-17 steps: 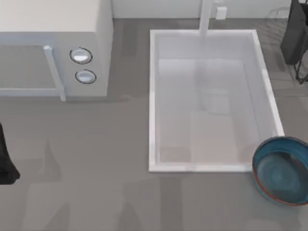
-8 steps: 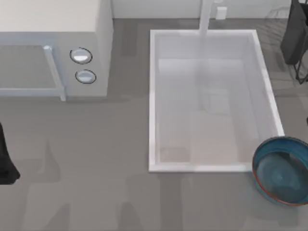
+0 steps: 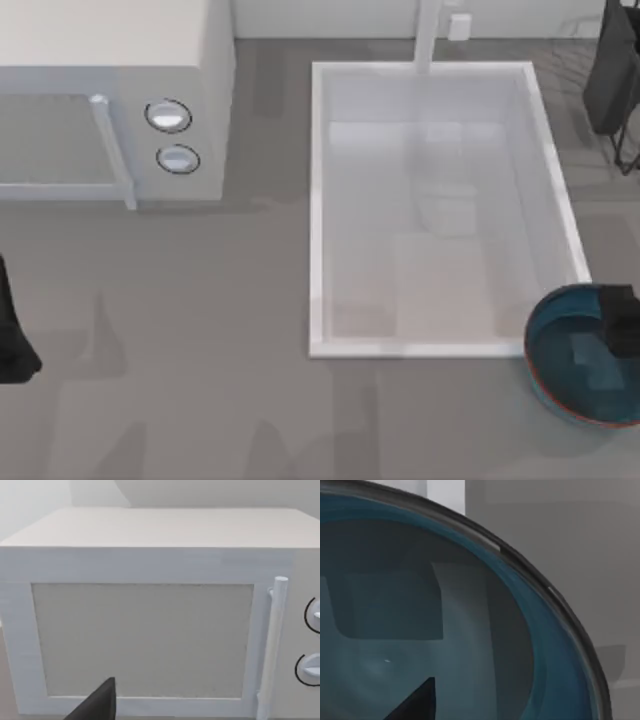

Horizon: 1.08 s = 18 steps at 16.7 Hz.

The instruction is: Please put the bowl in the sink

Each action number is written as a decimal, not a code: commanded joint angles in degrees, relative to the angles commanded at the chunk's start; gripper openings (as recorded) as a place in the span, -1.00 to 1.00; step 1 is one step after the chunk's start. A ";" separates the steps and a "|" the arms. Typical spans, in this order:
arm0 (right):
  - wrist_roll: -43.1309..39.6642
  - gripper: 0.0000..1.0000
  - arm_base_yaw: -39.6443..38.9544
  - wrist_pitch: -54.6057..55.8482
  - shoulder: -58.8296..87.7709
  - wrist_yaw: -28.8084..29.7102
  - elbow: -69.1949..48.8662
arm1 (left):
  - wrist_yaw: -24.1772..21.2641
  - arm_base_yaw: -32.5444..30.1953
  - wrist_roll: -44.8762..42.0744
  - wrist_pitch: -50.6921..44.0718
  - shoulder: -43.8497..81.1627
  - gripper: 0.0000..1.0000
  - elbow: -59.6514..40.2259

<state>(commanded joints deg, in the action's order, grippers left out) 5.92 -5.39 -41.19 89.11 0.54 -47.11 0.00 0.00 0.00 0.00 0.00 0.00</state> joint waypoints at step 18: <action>0.07 -0.81 -0.03 3.07 1.60 0.01 2.00 | 0.00 0.00 0.00 0.00 0.00 1.00 0.00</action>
<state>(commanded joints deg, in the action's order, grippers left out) 5.98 -5.42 -38.12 90.71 0.54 -45.10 0.00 0.00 0.00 0.00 0.00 0.00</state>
